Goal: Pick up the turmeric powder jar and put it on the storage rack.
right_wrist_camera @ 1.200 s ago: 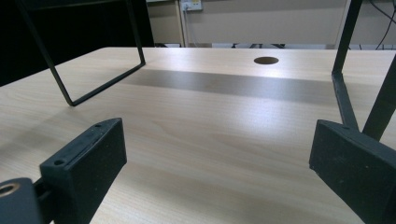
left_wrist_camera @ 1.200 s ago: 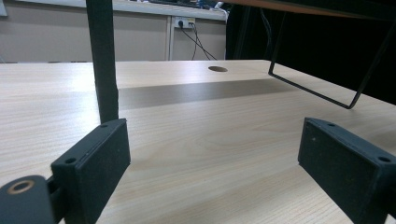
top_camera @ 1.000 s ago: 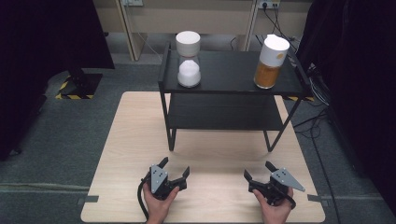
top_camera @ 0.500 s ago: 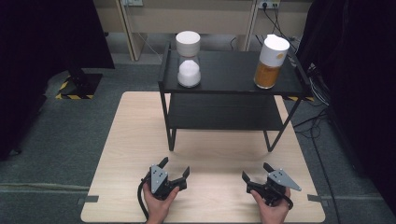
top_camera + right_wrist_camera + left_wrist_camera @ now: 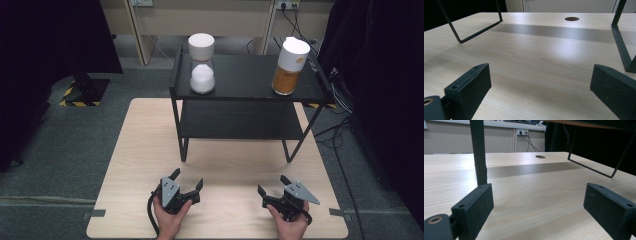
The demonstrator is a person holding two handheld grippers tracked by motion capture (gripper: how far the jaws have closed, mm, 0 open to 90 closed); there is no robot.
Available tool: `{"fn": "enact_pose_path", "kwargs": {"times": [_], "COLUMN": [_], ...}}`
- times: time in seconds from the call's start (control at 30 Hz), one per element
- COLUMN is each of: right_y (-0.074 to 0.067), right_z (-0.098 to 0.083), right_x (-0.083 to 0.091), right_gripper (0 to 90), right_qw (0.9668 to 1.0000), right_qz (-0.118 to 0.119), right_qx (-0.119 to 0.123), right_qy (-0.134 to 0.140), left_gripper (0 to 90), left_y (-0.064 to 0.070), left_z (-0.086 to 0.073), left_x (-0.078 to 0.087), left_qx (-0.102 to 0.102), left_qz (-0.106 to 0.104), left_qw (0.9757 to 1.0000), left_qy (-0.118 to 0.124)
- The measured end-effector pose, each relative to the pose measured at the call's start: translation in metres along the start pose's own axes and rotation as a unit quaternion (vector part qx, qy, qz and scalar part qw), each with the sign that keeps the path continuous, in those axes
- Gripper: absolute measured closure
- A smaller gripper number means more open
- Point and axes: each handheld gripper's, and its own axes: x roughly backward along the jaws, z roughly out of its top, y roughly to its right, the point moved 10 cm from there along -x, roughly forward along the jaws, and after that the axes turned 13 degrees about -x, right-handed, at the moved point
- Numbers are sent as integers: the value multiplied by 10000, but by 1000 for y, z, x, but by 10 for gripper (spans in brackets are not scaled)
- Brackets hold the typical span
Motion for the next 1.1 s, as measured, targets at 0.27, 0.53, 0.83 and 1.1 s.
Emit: {"fn": "enact_pose_path", "kwargs": {"times": [0.27,0.53,0.83,1.1], "right_y": [-2,-1,-2,-2], "right_z": [1,1,0,1], "right_x": [-1,-1,-1,-1], "right_gripper": [29,28,27,26], "right_qw": [10000,10000,10000,10000], "right_qz": [2,-6,-13,-21], "right_qx": [37,6,16,-14], "right_qy": [-66,-63,-76,-80], "left_gripper": [86,87,87,86], "left_y": [0,0,0,0], "left_z": [0,0,0,0], "left_x": [0,0,0,0], "left_qx": [-1,5,-2,-13], "left_qz": [-1,-7,-5,-9], "left_qw": [10000,10000,10000,10000], "left_qy": [2,-2,1,-6]}}
